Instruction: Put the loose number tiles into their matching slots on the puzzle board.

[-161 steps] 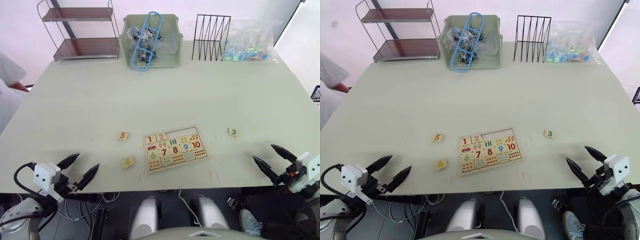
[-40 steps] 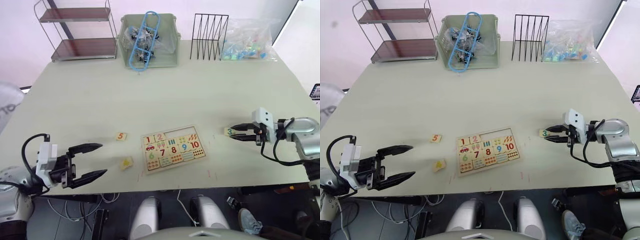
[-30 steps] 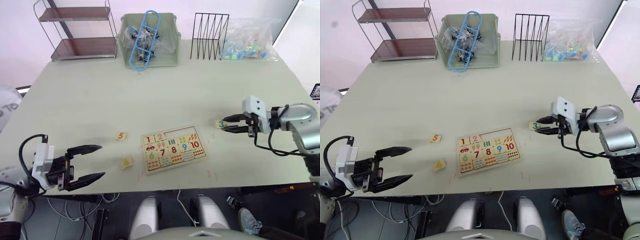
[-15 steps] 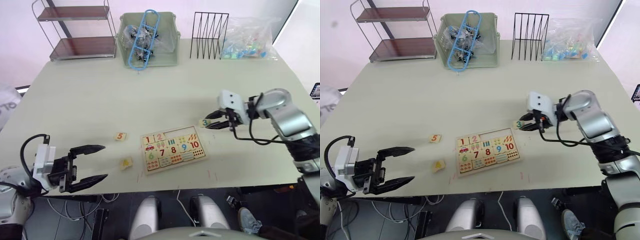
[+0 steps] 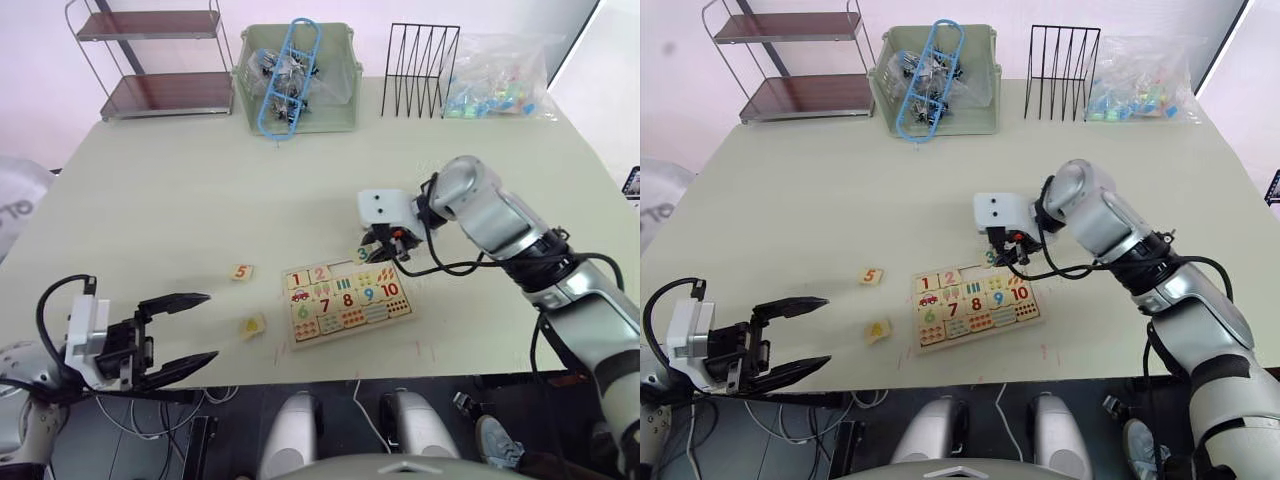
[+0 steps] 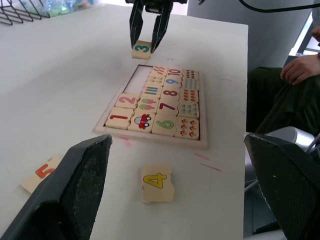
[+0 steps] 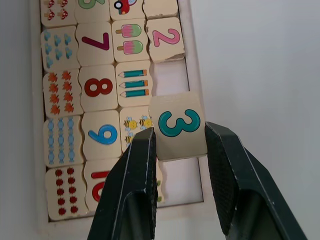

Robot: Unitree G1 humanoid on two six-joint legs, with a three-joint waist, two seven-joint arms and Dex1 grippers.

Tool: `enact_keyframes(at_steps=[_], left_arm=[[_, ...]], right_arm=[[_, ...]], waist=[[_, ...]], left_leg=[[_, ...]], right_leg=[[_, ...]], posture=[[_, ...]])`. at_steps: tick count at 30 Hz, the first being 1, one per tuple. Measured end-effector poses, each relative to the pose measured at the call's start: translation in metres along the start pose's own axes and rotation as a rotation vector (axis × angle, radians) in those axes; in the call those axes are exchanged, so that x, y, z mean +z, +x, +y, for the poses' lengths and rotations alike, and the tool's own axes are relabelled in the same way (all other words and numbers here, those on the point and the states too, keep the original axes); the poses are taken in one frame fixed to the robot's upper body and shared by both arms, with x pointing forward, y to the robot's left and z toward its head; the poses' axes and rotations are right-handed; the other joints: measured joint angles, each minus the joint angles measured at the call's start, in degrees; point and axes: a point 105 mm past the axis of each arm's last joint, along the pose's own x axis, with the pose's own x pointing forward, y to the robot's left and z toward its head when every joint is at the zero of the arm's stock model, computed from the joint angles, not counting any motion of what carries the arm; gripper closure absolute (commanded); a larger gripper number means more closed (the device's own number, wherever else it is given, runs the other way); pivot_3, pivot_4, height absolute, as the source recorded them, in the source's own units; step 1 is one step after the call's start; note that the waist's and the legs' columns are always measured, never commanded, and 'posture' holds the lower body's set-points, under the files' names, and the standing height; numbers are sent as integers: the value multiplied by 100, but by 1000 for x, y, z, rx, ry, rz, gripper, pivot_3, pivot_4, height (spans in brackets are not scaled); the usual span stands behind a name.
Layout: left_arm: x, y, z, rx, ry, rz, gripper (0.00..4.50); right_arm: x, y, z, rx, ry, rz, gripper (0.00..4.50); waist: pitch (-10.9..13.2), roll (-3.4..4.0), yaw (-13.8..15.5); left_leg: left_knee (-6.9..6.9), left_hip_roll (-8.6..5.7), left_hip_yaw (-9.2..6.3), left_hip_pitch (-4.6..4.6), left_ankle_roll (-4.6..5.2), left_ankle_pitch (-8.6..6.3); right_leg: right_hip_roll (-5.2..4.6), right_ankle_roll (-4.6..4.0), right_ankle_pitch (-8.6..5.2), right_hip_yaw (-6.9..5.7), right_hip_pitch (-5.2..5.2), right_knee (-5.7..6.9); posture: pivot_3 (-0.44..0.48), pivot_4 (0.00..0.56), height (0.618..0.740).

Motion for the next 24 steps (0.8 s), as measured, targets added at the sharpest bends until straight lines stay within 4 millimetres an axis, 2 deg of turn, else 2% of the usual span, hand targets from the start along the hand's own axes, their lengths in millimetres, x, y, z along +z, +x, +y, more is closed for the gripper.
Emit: enact_keyframes(at_steps=[6,24], left_arm=[[1,2,-3,13,3,-4,0],[0,1,-3,35,-2,-12,0]], right_arm=[[18,17,0,-13,6,36,3653],[17,40,6,10,11,148,3653]], waist=[[0,0,2],[1,1,-21]], left_leg=[[0,0,-4,0,0,0],[0,-1,-7,-1,-1,0]], right_leg=[[-1,-1,0,-4,0,1],[-1,-2,0,-7,0,1]], posture=[[0,150,740],[0,150,740]])
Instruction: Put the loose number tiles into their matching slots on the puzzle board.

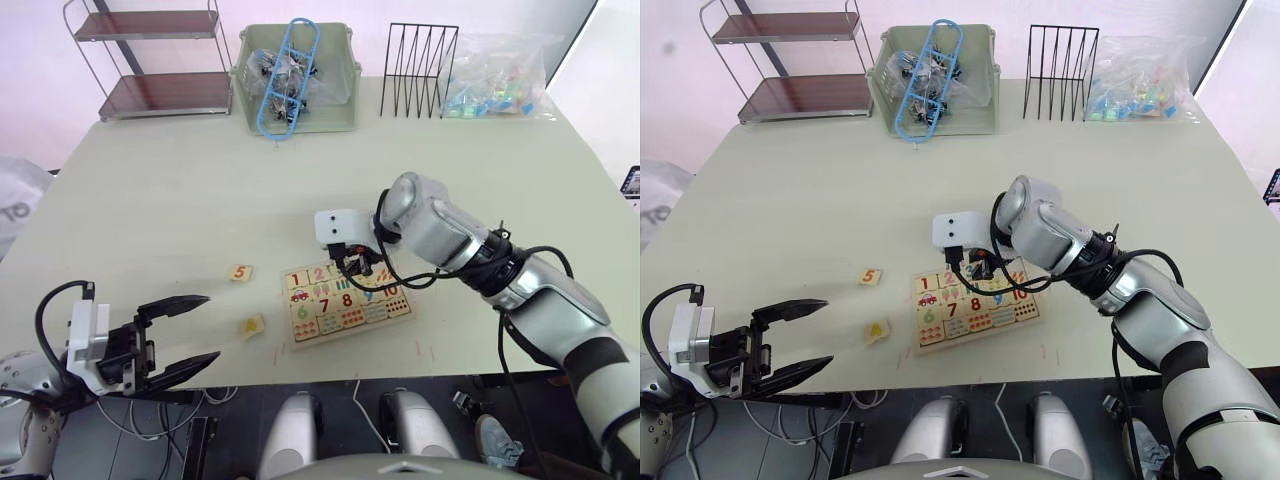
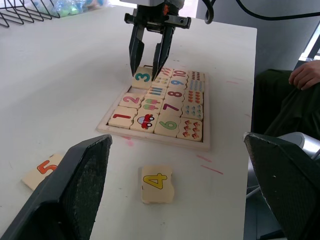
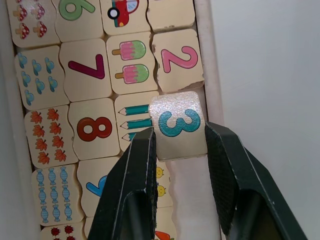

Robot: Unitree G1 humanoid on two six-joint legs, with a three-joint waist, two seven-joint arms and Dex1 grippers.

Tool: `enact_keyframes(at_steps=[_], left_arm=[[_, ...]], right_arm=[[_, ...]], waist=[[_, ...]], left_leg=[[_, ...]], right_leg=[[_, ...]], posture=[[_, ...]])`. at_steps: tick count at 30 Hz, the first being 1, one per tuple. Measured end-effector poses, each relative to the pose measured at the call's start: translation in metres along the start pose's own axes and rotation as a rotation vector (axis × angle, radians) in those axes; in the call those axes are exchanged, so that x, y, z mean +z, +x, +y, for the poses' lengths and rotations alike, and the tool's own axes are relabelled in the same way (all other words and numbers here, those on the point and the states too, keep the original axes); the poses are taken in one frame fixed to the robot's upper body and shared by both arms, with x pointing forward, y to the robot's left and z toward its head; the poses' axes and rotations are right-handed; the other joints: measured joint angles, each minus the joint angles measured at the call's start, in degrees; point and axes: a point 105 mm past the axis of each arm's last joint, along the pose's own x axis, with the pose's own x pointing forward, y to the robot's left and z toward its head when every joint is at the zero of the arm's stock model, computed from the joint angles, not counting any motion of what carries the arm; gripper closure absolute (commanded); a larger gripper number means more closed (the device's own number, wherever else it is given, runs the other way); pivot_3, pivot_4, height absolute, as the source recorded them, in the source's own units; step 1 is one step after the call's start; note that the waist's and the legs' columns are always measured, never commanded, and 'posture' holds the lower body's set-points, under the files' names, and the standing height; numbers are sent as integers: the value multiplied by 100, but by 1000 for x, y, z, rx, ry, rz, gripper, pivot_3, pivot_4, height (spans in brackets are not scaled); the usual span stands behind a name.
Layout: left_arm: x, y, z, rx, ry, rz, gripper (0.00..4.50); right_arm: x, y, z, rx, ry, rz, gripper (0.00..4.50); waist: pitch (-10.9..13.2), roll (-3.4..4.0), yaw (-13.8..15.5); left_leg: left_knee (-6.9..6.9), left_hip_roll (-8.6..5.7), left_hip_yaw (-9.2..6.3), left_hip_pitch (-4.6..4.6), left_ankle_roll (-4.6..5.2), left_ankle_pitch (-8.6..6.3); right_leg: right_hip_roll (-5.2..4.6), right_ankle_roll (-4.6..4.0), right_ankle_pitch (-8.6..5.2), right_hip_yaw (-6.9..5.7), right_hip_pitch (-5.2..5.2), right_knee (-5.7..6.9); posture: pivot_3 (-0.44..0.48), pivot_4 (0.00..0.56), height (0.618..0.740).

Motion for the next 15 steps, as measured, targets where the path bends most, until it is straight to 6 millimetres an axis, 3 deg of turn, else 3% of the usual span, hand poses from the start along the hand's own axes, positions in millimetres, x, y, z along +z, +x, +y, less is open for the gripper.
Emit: enact_keyframes(at_steps=[15], left_arm=[[0,-3,-1,7,1,4,0]], right_arm=[[-2,7,-5,-9,6,16,3653]], waist=[[0,0,-100]], left_leg=[[0,0,-3,0,0,0]], right_leg=[[0,0,0,-1,0,0]], posture=[[0,150,740]])
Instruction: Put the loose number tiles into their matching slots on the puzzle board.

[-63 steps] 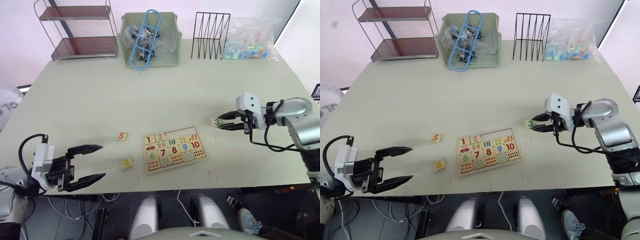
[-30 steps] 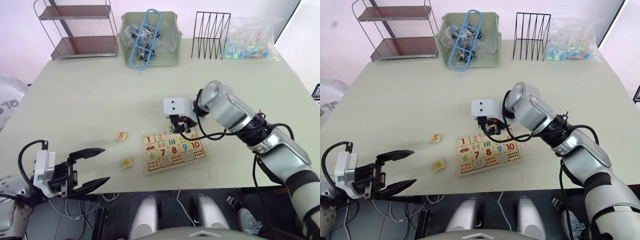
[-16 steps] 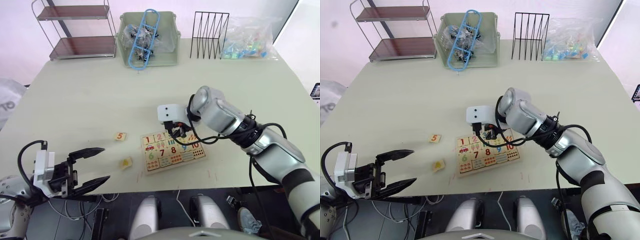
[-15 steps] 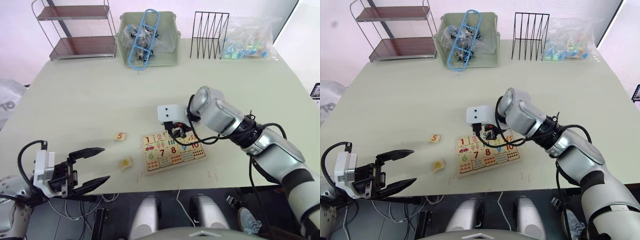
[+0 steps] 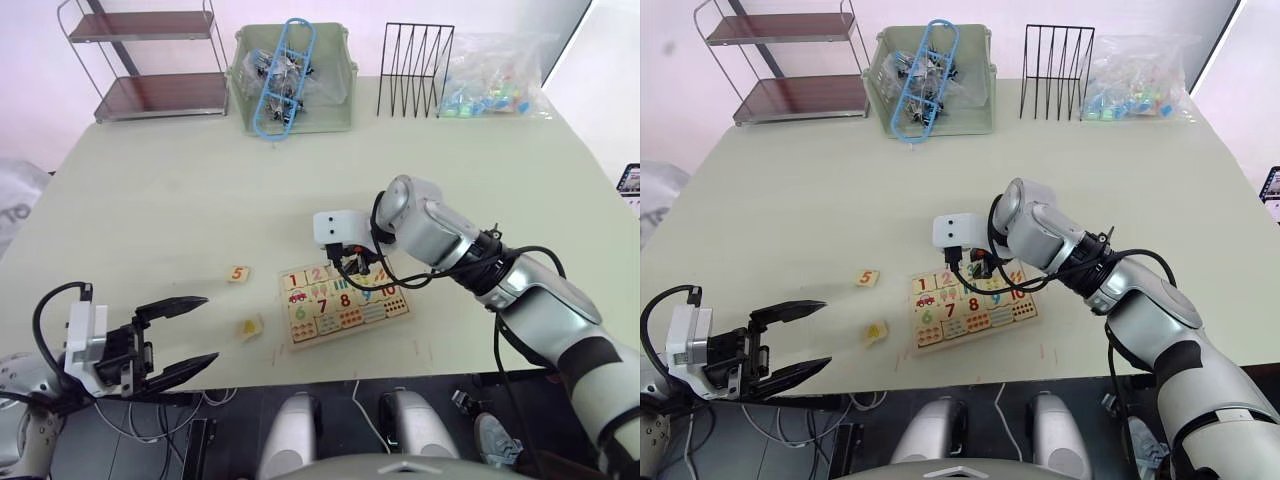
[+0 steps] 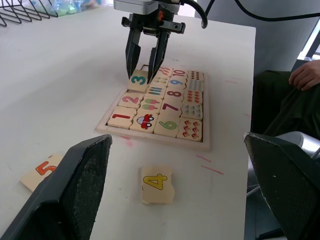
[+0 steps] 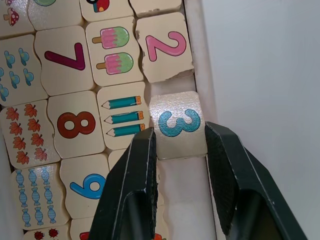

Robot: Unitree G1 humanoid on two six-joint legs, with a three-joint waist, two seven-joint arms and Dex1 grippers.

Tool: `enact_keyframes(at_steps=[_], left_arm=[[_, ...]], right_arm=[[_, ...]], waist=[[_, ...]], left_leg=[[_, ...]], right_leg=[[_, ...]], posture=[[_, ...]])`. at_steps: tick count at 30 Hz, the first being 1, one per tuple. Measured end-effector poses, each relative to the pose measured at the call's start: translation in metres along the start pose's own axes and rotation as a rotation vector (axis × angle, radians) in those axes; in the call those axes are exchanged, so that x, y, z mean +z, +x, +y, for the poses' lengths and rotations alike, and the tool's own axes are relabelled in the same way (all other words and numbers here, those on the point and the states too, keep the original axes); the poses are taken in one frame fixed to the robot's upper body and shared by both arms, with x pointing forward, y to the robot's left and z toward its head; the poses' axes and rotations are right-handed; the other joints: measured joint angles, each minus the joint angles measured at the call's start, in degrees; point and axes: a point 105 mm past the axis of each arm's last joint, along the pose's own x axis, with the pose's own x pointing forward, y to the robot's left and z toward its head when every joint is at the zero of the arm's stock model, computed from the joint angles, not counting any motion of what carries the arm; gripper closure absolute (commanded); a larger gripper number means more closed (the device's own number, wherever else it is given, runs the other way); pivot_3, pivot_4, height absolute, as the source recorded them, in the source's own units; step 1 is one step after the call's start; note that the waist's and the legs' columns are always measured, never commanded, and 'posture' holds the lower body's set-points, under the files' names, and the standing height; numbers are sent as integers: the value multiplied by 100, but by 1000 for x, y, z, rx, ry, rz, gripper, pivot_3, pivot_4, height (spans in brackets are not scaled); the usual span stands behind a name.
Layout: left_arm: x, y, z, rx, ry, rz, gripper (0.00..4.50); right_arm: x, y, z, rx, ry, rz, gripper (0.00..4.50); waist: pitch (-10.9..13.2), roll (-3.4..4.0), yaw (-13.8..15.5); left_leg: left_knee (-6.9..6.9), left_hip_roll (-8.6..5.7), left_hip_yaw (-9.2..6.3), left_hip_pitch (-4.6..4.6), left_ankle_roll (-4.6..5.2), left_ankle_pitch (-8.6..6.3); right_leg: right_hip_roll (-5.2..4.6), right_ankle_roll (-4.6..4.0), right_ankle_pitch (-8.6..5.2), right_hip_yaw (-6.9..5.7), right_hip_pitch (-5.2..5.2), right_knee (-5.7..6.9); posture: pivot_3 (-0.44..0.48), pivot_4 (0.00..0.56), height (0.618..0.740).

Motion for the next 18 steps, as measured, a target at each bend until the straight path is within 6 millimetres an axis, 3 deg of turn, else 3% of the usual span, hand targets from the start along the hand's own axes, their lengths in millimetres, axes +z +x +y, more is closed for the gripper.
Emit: enact_keyframes(at_steps=[18], left_arm=[[-3,-3,-3,-5,-3,-3,0]], right_arm=[[5,6,0,8,-26,-15,3653]], waist=[[0,1,-20]], left_leg=[[0,1,-1,0,0,0]], right_leg=[[-2,-1,0,-1,0,-1]], posture=[[0,150,740]])
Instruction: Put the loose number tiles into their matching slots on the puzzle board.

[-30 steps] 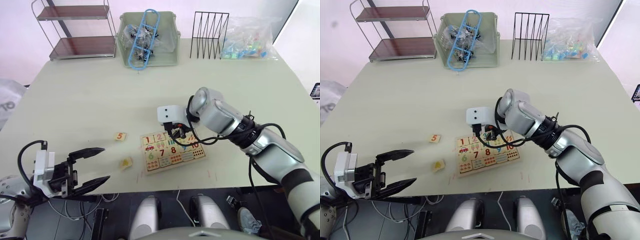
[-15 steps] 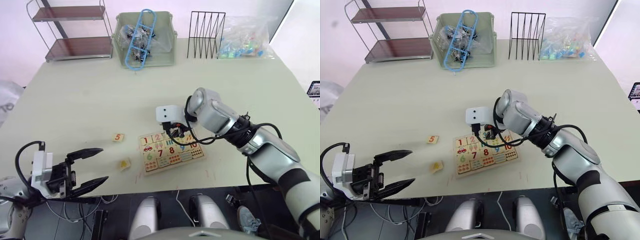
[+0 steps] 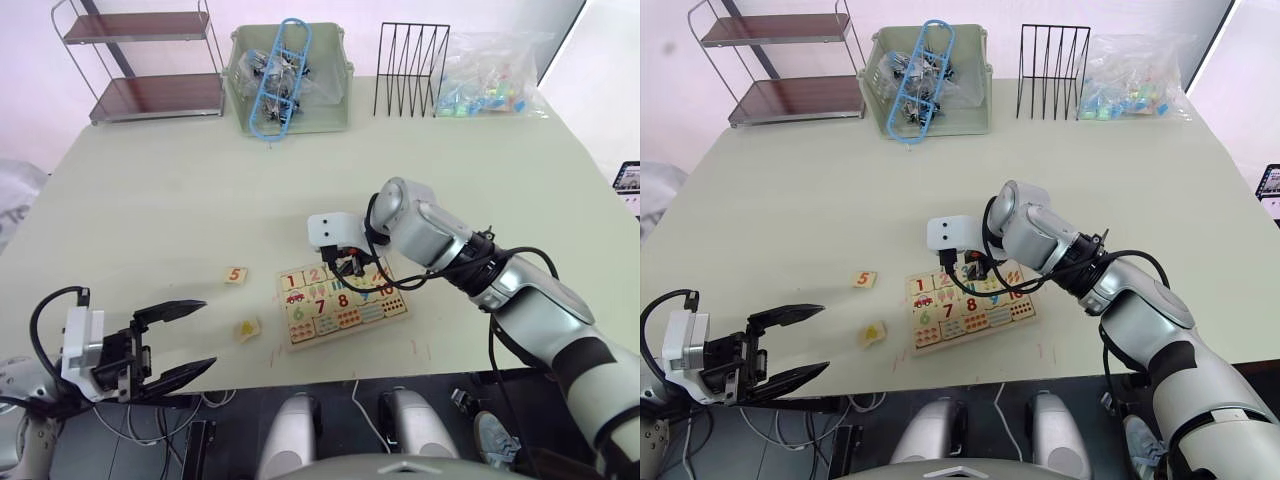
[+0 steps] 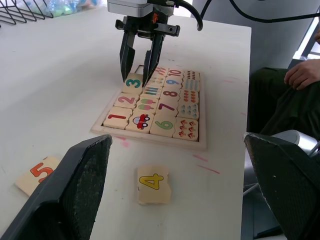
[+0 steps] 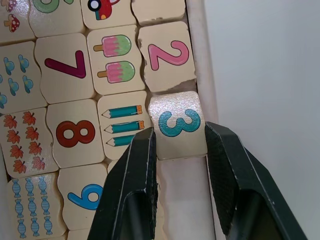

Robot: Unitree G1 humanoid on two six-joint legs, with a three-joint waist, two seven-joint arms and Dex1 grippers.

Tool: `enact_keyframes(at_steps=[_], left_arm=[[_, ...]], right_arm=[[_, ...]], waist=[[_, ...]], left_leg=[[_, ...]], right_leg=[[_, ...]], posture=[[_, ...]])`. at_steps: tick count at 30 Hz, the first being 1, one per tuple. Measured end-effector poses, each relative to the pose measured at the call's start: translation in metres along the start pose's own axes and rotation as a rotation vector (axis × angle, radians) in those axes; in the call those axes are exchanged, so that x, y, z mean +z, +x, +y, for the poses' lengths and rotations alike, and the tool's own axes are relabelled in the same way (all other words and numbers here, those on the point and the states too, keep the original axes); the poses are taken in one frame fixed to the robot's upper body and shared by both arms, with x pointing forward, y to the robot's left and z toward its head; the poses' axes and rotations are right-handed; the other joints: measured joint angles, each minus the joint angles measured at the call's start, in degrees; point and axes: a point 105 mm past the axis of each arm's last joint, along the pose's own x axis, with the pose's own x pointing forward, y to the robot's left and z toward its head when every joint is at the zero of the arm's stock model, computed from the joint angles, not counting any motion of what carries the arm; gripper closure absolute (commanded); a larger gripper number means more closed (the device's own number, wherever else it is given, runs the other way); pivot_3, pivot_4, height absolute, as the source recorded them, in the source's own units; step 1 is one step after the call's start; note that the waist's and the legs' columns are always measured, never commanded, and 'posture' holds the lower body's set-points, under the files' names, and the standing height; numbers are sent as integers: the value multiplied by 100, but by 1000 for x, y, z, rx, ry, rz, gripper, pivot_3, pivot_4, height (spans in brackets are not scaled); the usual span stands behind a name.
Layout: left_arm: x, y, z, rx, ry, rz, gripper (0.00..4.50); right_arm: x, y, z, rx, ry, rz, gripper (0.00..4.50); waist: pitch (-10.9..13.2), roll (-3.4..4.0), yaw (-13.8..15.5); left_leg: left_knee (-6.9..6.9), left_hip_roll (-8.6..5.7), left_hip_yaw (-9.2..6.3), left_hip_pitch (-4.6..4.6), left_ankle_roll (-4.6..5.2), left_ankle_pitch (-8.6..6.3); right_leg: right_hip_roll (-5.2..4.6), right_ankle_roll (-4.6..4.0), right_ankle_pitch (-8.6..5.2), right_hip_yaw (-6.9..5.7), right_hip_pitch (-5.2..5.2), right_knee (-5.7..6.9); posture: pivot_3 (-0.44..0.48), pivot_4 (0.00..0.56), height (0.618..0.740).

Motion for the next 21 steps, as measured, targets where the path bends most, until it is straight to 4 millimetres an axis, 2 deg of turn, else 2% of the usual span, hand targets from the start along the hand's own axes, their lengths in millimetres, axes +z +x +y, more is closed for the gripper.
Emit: enact_keyframes(at_steps=[14,16,18,20,21], left_arm=[[-6,-4,-1,2,-12,6,0],[-6,-4,-1,4,-12,7,0],[-7,-5,-1,4,-10,7,0],[-7,-5,-1,5,-12,8,0],[-7,-5,-1,5,-11,8,0]], right_arm=[[1,1,1,6,-20,-7,3653],[1,1,1,6,-21,-7,2624],[1,1,1,8,-22,-7,1827],[1,1,1,9,-23,-8,775],[1,1,1,9,-27,-9,395]], waist=[[1,1,0],[1,1,0],[1,1,0],[1,1,0],[1,2,0]], left_leg=[[-1,0,0,0,0,0],[0,0,-1,0,0,0],[-1,0,-1,0,0,0],[-1,0,-1,0,0,0],[-1,1,-1,0,0,0]], right_leg=[[-1,-1,0,-1,0,0],[-1,-1,0,-1,0,0],[0,-1,0,-1,0,0],[0,-1,0,-1,0,0],[-1,-1,-1,-1,0,0]], posture=[[0,150,740],[0,150,740],[0,150,740],[0,150,740],[0,150,740]])
